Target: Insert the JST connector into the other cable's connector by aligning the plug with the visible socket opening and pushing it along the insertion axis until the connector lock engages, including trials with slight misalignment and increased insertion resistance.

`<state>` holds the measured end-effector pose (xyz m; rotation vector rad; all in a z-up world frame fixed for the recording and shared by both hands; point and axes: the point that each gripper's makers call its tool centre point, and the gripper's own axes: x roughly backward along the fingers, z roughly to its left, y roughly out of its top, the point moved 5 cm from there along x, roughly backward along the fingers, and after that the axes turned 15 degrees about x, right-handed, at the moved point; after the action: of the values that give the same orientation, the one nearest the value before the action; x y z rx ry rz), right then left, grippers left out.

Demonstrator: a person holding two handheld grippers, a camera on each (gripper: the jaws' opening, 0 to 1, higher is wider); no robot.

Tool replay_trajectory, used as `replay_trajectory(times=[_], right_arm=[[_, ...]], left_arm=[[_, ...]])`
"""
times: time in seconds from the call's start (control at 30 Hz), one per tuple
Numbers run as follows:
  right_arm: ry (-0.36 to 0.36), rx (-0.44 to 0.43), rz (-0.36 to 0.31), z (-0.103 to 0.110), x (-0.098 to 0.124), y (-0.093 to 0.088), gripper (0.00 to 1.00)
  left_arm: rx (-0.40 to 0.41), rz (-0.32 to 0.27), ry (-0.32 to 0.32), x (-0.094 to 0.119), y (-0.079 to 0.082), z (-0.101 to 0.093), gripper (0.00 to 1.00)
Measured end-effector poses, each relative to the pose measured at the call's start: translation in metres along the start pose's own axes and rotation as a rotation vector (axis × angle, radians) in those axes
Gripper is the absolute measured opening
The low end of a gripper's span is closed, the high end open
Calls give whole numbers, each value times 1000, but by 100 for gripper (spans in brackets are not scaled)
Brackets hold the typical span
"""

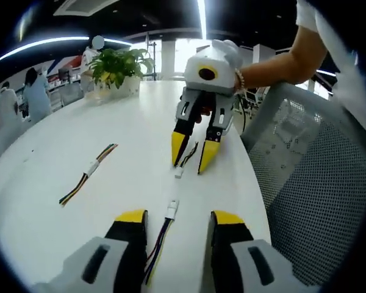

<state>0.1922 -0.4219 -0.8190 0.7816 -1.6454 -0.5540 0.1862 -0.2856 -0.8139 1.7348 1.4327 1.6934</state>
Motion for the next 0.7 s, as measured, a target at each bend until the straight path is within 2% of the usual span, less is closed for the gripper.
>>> replay_trajectory(times=[0.27, 0.7], right_arm=[[-2, 8, -9, -1, -1, -1, 13], [-6, -10, -35, -5, -4, -3, 8]], left_arm=[[33, -29, 13, -1, 2, 6, 22], [31, -21, 5, -4, -2, 14, 14]])
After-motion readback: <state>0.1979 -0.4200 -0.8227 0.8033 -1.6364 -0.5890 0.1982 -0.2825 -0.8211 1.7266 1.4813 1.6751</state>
